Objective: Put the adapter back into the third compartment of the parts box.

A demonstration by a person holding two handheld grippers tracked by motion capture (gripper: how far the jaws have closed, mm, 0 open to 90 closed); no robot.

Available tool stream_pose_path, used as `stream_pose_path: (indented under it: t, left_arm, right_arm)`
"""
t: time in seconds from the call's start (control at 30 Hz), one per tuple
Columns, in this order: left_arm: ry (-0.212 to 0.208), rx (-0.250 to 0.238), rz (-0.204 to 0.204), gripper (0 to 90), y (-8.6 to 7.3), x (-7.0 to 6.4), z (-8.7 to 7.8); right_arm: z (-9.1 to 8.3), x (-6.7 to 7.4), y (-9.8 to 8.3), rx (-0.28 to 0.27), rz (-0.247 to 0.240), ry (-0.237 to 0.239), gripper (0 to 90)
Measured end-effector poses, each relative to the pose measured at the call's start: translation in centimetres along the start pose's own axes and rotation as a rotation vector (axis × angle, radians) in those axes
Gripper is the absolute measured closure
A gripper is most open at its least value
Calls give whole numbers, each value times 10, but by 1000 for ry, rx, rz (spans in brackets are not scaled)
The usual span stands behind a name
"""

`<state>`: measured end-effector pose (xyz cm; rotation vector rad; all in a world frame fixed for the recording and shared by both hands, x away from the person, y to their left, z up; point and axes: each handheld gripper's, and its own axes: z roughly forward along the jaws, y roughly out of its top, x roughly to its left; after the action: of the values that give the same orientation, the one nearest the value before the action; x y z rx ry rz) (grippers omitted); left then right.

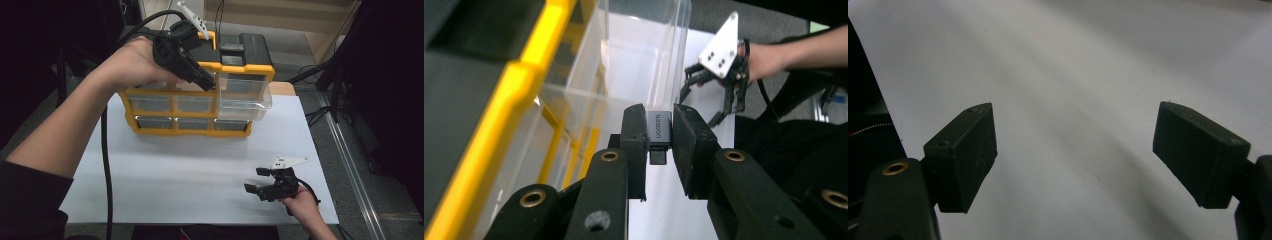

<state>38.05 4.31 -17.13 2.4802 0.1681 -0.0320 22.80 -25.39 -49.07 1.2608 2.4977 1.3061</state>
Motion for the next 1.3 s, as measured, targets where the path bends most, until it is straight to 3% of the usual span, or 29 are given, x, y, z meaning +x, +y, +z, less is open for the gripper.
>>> stream_pose_path:
  t: [0.27,0.57,0.77,1.03,1.3]
  left_arm:
    - [-7,7,23,775,23,2,7]
    - [-11,2,61,774,44,-2,31]
    - [-35,8,69,774,50,-3,43]
    - [-26,38,64,774,59,-3,68]
    - [-21,39,49,774,59,-1,81]
  right_arm:
    - [0,0,0,-2,2,3,161]
    - [-1,0,0,-4,0,4,161]
    - [0,1,1,-4,-2,8,161]
    - [-1,0,1,-4,0,5,161]
    - [-1,1,0,-5,-2,8,160]
